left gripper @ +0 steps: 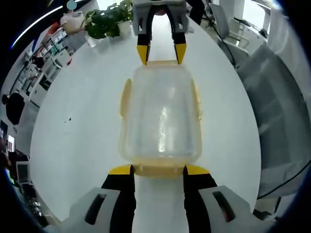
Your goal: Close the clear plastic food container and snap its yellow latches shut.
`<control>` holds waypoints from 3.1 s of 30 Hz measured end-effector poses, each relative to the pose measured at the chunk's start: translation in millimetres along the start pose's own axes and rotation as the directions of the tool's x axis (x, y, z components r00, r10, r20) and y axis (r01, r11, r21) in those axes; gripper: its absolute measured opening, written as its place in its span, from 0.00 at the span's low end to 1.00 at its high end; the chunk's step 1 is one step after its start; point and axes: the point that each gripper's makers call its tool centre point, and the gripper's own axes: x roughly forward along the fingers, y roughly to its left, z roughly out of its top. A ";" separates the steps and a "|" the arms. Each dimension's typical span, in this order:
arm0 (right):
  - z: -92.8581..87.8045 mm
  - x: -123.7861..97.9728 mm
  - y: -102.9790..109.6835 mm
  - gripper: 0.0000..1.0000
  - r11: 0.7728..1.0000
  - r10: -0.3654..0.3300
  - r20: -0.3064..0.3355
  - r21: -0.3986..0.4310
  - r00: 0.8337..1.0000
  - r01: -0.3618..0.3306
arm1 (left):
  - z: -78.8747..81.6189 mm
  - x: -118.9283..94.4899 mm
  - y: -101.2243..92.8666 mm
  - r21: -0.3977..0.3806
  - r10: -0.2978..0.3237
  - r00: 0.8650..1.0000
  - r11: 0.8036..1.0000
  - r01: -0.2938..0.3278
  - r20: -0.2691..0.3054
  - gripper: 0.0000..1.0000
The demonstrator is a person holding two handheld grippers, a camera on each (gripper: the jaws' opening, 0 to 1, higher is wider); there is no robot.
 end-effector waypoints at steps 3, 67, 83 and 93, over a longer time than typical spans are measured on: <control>-3.5 -1.2 -0.1 0.34 1.000 0.002 -0.002 -0.002 1.000 -0.002 | 4.2 2.7 -0.4 -0.003 0.001 1.000 1.000 -0.001 0.005 0.36; -21.2 5.1 1.9 0.40 0.997 0.051 0.025 0.058 0.998 -0.052 | 7.2 7.1 -2.0 -0.060 -0.026 0.998 0.998 0.029 0.050 0.49; -20.0 2.1 6.6 0.40 0.990 0.047 -0.008 0.132 0.999 -0.046 | 6.3 7.9 -10.0 -0.110 -0.017 1.000 0.994 0.019 0.015 0.43; -12.7 0.0 8.7 0.35 0.966 0.058 -0.013 0.255 0.998 -0.053 | 2.9 4.9 -6.8 -0.227 0.015 1.000 0.974 -0.016 -0.005 0.38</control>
